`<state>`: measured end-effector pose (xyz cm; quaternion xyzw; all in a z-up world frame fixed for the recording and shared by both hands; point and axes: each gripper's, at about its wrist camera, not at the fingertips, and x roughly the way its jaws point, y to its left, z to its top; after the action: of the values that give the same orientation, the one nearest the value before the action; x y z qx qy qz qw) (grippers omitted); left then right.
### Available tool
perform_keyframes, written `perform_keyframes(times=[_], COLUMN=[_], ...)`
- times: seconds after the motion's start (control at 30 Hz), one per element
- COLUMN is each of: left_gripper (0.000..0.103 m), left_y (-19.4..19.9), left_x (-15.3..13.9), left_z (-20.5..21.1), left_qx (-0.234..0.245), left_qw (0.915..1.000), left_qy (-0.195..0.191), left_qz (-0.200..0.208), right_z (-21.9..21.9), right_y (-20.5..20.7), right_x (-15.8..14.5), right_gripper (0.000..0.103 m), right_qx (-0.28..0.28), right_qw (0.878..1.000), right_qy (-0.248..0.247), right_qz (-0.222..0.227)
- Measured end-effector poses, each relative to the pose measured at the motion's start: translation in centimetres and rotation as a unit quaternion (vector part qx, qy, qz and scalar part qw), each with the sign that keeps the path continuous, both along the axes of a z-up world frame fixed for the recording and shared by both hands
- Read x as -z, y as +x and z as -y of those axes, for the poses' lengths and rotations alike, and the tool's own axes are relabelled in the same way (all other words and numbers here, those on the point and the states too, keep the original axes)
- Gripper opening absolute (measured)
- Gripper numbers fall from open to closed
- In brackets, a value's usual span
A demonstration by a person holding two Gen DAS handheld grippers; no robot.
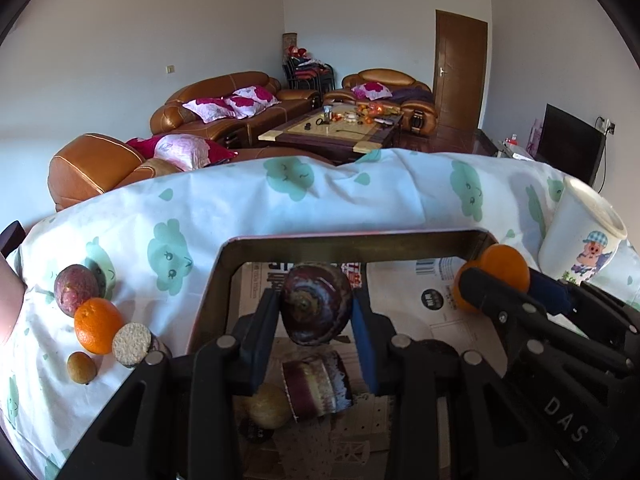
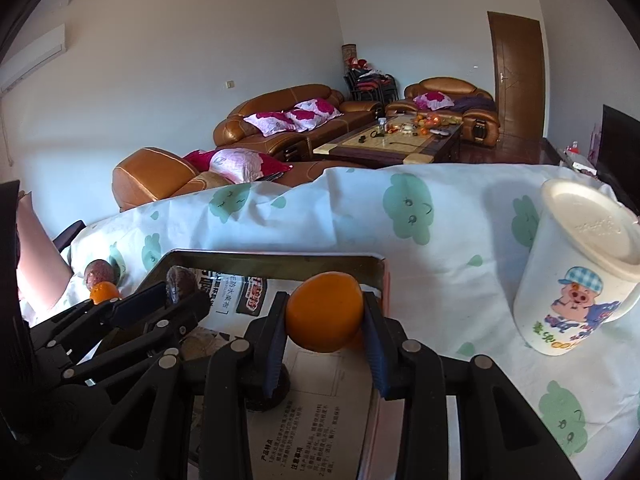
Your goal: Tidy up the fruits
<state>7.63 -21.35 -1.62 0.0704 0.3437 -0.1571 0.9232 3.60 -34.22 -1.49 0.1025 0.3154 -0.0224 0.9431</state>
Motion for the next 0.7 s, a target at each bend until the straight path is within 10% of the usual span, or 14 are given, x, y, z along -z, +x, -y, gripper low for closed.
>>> perform_keyframes(times=[0.1, 0.27, 0.43, 0.7], left_gripper=[0.04, 0.075, 0.102, 0.103], left_y=[-0.2, -1.3, -3.4, -4.3], left_x=[0.0, -1.2, -2.9, -3.7], left_z=[-0.3, -1.3, -2.6, -5.9], left_qx=[-0.005, -0.021, -0.03, -0.048], left_qw=[1.0, 0.9994, 0.9967, 0.994], left_qy=[-0.003, 0.0, -0.001, -0.014], left_qz=[-0.002, 0.029, 0.076, 0.098], right_z=[0.0, 0.8, 0.6, -1.1], right_y=[0.0, -1.0, -2.4, -4.2], right_x=[0.2, -0.5, -1.6, -2.4], right_gripper=[0.039, 0.04, 0.07, 0.07], right_qx=[-0.01, -0.007, 0.01, 0.045], right_qw=[1.0, 0.999, 0.997, 0.993], right_qy=[0.015, 0.048, 0.036, -0.028], right_qz=[-0.003, 0.022, 0.071, 0.101])
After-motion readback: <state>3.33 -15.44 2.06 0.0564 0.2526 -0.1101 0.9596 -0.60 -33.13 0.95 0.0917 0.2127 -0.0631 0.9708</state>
